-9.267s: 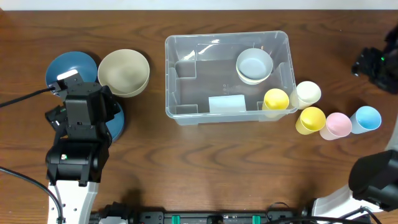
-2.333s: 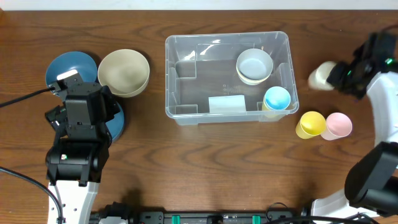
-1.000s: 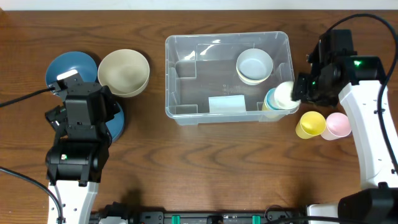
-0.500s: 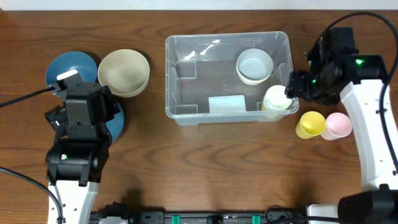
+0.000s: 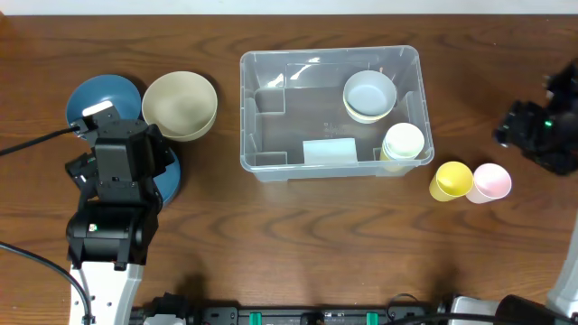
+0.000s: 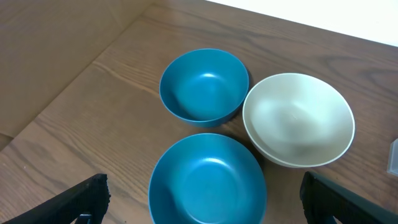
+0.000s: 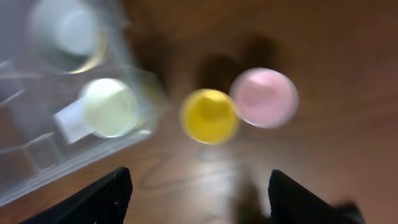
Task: Pack container
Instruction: 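Move the right gripper to the pink cup and grasp it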
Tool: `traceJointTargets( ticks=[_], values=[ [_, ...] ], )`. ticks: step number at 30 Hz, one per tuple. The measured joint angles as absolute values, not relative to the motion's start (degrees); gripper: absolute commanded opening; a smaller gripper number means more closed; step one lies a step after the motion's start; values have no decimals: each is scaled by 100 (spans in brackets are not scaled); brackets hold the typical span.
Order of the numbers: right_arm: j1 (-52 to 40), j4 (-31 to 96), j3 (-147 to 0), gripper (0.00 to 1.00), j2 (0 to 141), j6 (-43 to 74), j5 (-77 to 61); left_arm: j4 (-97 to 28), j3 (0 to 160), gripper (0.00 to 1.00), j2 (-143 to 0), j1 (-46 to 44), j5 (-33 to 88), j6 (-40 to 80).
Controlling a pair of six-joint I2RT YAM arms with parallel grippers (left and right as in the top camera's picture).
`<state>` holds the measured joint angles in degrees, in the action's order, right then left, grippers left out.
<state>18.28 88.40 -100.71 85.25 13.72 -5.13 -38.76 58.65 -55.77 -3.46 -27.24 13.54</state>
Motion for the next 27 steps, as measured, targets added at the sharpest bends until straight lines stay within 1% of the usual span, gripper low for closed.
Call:
traceJointTargets(
  ticks=[4, 9, 18, 27],
  values=[
    [2458, 8742, -9891, 72, 8510, 1374, -403, -3874, 5865, 98, -5577, -346, -2724, 1354],
    [2842, 8158, -9002, 72, 8499, 1450, -357, -3874, 5865, 98, -5577, -346, -2724, 1354],
    [2956, 7015, -7402, 69, 8508, 1632, -279, -3874, 5865, 98, -5577, -346, -2724, 1354],
    [3186, 6239, -6637, 66, 8510, 1758, -207, -3874, 5865, 98, -5579, -346, -2724, 1354]
  ],
)
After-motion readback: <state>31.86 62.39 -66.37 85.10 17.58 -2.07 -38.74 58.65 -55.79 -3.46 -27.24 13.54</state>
